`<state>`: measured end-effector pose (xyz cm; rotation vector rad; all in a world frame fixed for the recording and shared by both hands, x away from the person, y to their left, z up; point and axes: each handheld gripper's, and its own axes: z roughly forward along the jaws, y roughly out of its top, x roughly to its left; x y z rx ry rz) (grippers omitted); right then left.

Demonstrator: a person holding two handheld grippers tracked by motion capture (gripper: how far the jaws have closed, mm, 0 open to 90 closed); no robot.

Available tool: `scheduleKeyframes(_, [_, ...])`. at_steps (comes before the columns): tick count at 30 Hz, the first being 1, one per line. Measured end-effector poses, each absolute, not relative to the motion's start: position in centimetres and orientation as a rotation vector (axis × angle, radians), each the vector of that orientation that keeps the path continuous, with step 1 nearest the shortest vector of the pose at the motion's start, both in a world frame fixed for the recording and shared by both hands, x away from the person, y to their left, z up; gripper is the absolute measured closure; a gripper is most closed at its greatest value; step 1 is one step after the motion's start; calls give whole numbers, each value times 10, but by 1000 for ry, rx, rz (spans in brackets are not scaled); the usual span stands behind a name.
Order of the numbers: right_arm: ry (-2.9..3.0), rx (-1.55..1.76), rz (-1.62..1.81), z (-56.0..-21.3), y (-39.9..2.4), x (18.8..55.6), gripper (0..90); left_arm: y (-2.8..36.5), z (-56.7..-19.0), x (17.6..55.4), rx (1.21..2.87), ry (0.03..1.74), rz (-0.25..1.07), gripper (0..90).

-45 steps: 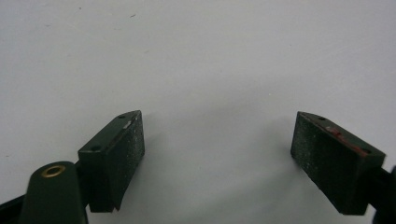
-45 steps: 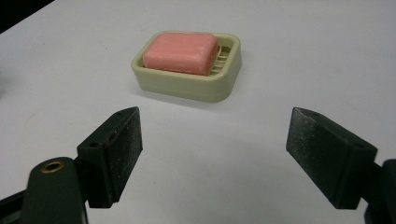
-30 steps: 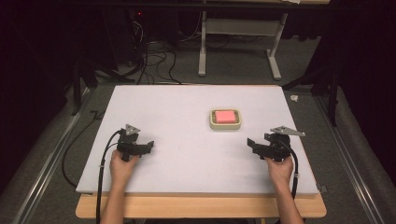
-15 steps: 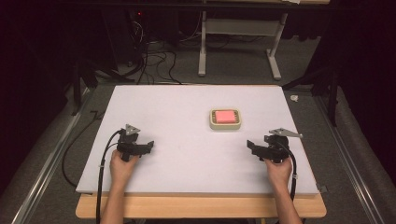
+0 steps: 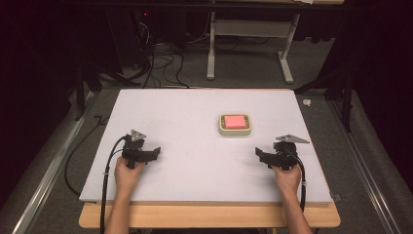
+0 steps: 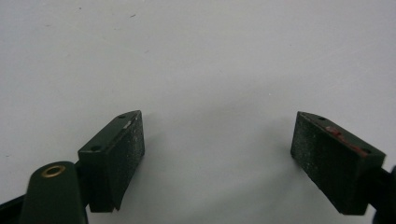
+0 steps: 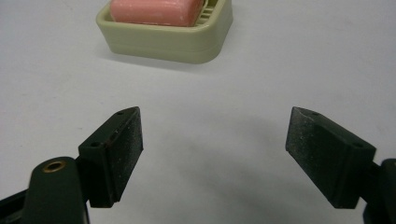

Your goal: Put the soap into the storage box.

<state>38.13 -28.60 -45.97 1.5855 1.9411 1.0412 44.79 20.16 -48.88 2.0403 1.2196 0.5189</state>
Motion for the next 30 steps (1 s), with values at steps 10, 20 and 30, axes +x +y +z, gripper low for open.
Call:
scheduleKeyframes(10, [1959,1580,983,-468,-281,387,198,202,-489,448,2041,1219,519,179])
scheduleKeyframes(20, [1963,1583,954,-473,-280,389,198,202,-489,448,2041,1219,519,179])
scheduleKeyframes(30, [1974,1580,917,-479,-277,391,198,202,-489,448,2041,1219,519,179])
